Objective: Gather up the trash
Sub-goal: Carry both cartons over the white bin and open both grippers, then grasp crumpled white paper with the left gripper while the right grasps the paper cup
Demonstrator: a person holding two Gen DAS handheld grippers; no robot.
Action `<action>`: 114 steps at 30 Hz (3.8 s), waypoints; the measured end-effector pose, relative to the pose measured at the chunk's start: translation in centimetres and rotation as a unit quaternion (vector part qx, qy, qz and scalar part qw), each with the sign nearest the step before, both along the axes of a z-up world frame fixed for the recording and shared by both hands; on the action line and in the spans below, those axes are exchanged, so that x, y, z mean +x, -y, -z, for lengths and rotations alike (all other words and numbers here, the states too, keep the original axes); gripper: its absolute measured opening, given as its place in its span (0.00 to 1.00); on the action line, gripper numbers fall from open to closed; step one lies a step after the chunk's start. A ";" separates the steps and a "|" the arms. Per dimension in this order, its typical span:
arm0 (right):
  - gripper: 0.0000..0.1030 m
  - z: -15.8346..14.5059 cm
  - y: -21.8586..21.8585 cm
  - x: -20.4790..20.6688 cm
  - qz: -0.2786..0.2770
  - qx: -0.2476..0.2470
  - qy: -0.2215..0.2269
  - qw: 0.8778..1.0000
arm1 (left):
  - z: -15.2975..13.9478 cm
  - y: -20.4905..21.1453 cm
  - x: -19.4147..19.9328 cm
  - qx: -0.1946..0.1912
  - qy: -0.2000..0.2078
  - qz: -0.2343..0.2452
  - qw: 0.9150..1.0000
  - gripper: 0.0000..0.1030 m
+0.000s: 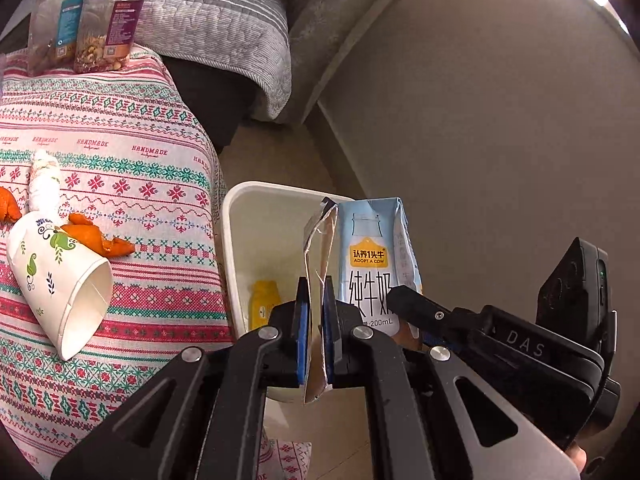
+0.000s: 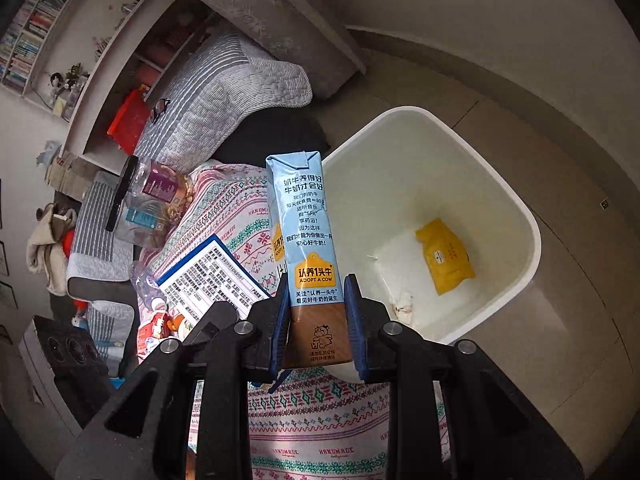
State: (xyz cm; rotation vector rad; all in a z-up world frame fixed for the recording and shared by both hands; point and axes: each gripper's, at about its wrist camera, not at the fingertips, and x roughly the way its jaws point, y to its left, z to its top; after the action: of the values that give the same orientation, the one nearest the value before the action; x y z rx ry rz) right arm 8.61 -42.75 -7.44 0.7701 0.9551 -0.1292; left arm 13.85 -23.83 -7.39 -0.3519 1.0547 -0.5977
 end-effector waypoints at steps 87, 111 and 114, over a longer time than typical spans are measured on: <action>0.37 3.8 -19.7 6.2 -0.222 -0.036 -0.024 0.974 | 0.1 -22.1 1.5 0.162 -0.008 -0.125 0.979 0.16; 0.02 0.0 -20.3 4.9 -0.234 -0.044 0.038 0.971 | -2.8 -21.1 -0.9 0.119 0.016 -0.118 0.986 0.16; 0.02 -0.8 -19.9 4.5 -0.232 -0.043 0.053 0.970 | -3.0 -20.6 -0.9 0.114 0.021 -0.116 0.986 0.16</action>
State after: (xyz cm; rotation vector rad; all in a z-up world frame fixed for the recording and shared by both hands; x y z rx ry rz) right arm 13.07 -22.87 -6.66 0.4528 0.9966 0.2739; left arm 12.96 -3.18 -4.37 -0.2554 1.0132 -0.2702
